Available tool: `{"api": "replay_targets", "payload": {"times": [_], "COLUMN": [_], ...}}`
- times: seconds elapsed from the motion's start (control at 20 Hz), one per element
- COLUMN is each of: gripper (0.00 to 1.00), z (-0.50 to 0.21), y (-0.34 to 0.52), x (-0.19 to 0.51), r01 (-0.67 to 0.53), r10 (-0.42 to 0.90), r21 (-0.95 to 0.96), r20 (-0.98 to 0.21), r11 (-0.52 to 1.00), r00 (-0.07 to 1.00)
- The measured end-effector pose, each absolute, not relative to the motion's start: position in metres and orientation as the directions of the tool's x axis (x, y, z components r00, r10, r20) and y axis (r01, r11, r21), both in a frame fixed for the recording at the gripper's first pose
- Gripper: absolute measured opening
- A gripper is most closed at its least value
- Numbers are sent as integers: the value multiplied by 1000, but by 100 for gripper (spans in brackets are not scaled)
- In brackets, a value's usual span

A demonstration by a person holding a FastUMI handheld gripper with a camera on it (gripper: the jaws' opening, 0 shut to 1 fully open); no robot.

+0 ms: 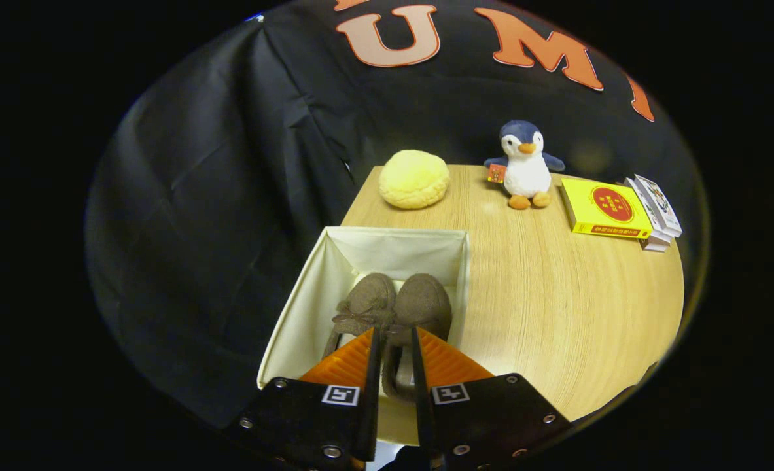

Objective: Open the storage box then place both shoes into the box .Put the left shoe in first, then the right shoe, with the right side of both shoes facing outward in a uniform manner.

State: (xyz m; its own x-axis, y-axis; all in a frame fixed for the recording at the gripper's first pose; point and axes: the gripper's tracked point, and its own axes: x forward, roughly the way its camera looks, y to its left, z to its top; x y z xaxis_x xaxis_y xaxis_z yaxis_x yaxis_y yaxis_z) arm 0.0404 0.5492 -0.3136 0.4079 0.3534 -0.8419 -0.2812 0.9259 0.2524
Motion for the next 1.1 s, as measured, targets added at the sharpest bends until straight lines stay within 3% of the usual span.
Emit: {"api": "replay_targets", "payload": {"times": [0.45,0.85,1.1], "gripper": [62,80,87], "z": [-243,-210,-168], "y": [449,337,263], "x": [67,89,102], "r01": [-313,-267,-223], "r10": [388,325,261], "r21": [244,188,136], "r20": [-723,-631,-500], "r11": [918,945,965], "r00": [572,704,826]}}
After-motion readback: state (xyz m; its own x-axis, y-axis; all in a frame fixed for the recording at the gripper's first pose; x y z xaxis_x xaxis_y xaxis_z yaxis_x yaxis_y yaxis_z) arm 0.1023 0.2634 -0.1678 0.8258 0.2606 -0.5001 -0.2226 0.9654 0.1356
